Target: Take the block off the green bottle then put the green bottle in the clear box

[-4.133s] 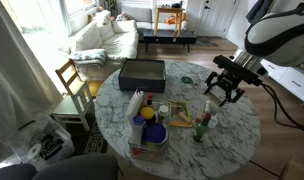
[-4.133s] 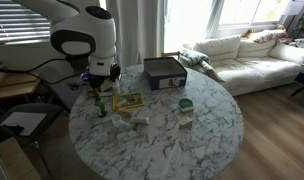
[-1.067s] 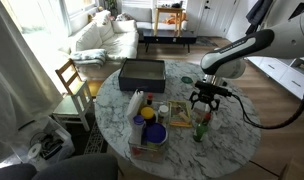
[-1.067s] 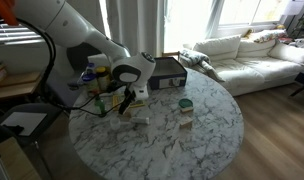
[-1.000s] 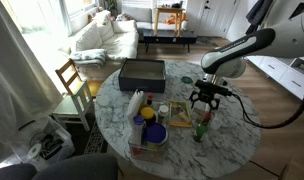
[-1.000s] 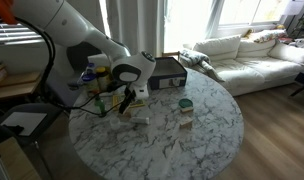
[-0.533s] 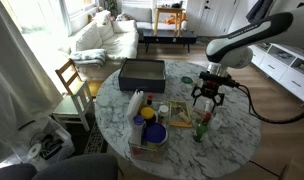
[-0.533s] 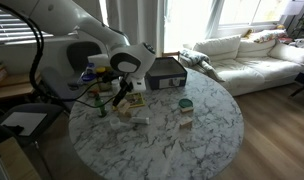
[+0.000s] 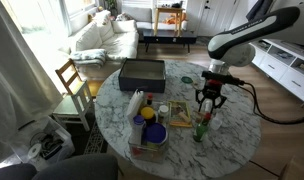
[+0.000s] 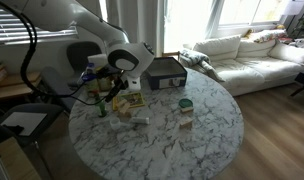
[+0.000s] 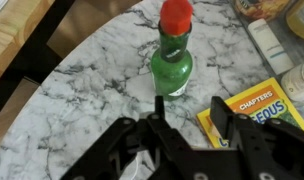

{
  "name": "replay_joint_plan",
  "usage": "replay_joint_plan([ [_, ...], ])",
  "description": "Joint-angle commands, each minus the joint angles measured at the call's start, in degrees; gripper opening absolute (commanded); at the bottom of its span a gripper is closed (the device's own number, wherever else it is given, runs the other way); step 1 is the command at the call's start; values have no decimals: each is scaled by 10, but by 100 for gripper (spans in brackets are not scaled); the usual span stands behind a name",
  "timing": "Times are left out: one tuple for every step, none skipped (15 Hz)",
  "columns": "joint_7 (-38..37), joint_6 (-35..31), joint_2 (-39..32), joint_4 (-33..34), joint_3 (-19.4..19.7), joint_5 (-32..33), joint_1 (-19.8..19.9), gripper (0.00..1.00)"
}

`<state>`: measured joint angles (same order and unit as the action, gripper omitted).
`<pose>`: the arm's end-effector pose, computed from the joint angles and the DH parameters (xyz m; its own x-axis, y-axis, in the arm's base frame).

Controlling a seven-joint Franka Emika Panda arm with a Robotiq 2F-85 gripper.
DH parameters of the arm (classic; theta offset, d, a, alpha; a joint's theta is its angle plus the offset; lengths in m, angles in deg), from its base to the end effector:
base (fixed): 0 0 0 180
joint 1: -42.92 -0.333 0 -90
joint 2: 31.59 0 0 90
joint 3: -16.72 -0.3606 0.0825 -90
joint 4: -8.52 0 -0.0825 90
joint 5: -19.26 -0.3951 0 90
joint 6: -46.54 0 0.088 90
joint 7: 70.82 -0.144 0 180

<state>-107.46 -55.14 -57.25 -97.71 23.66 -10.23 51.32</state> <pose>0.5893 -0.0952 0.2617 0.3093 -0.7341 -0.6045 -0.9053 -0.4219 0.0491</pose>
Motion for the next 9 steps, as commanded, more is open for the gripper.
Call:
replay_joint_plan([
  [21,30,14,-22,-1,-16,4,83],
  [24,39,14,-23,-1,-17,4,90],
  [28,51,14,-23,0,-17,4,94],
  [31,62,12,-21,0,-19,5,95],
  [32,69,12,-21,1,-20,4,93],
  [36,78,12,-21,0,-26,5,84],
  [39,83,13,-21,0,-29,4,69],
  [42,89,13,-21,0,-36,5,67],
  [45,94,13,-21,0,-45,5,57],
])
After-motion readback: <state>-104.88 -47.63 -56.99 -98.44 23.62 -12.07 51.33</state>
